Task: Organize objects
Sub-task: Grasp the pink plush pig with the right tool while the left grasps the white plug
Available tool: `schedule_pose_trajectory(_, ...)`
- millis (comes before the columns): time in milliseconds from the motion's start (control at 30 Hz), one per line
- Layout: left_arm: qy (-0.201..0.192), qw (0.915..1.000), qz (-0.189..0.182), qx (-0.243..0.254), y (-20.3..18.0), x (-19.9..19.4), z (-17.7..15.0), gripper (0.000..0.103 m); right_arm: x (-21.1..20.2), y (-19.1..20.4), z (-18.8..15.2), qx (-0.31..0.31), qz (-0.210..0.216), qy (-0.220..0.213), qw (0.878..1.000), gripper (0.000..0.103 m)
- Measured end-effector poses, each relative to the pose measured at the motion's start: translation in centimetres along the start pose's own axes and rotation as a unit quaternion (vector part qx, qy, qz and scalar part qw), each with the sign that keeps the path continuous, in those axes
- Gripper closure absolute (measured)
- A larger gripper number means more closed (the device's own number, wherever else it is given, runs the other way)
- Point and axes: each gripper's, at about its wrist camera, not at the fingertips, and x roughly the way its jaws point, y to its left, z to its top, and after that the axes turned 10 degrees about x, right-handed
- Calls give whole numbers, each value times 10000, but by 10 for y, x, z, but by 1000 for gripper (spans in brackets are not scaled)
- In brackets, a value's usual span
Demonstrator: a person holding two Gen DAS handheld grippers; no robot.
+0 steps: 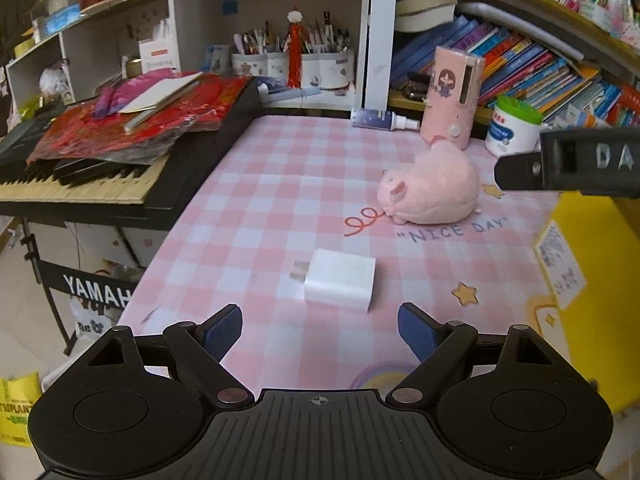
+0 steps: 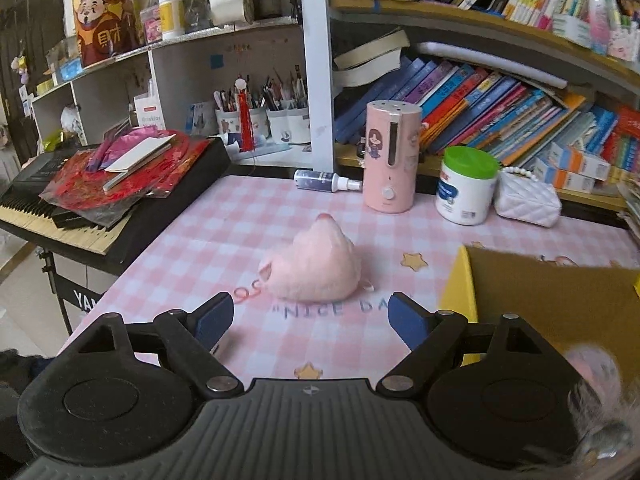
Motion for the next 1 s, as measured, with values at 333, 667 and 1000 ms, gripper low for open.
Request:
schedule_pose_trajectory(333,262,9996,-50,67,-7,64,17,17,69,-7,30,-166,-27,587,9981,5)
schedule_pose_trajectory(667,346,9990,-147,230,-14,76,17,37,123,-19,52,-71,-70,850,9963,0)
schedule_pose_trajectory(1000,251,9990,-134,-357,3,43,15,38,185,-20,59,328,52,1387,9898,0)
